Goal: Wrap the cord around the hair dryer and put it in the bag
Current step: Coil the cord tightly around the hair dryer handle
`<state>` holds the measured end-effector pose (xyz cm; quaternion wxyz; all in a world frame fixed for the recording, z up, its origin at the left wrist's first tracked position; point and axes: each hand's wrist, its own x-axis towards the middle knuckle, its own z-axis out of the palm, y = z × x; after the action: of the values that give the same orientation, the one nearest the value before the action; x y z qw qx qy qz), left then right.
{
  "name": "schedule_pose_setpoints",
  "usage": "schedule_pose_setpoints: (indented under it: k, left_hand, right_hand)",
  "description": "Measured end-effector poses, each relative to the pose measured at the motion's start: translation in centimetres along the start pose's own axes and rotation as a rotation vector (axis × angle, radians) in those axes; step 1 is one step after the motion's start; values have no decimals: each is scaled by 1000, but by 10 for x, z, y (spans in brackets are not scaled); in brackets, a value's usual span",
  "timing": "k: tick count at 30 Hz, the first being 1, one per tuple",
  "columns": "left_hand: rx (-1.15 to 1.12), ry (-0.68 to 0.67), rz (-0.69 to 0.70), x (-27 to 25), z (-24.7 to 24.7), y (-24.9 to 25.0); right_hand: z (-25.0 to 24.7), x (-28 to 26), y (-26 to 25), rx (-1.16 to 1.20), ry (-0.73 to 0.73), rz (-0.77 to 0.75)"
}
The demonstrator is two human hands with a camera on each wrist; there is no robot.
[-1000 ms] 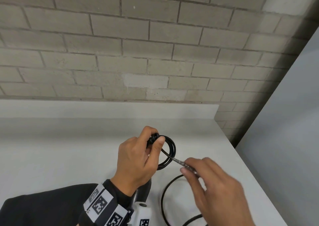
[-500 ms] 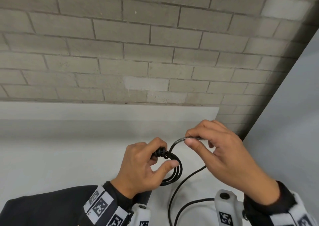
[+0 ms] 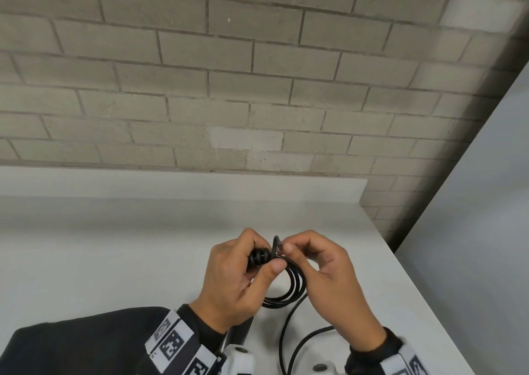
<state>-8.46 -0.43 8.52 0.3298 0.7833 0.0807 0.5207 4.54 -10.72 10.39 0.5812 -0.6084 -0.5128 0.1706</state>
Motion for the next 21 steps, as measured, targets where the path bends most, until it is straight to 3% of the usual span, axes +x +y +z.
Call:
schedule_pose_setpoints:
  k: [4, 9, 21]
  left_hand:
    - [-1, 36, -49, 0, 3, 1]
    - [52, 25, -40, 2, 7, 0]
    - [10, 32, -133, 3, 11, 6]
  right_hand:
    - [-4, -12, -1, 173, -68, 12]
    - [-6, -19, -3, 44, -130, 79]
    - [-17, -12, -13, 140, -253, 124]
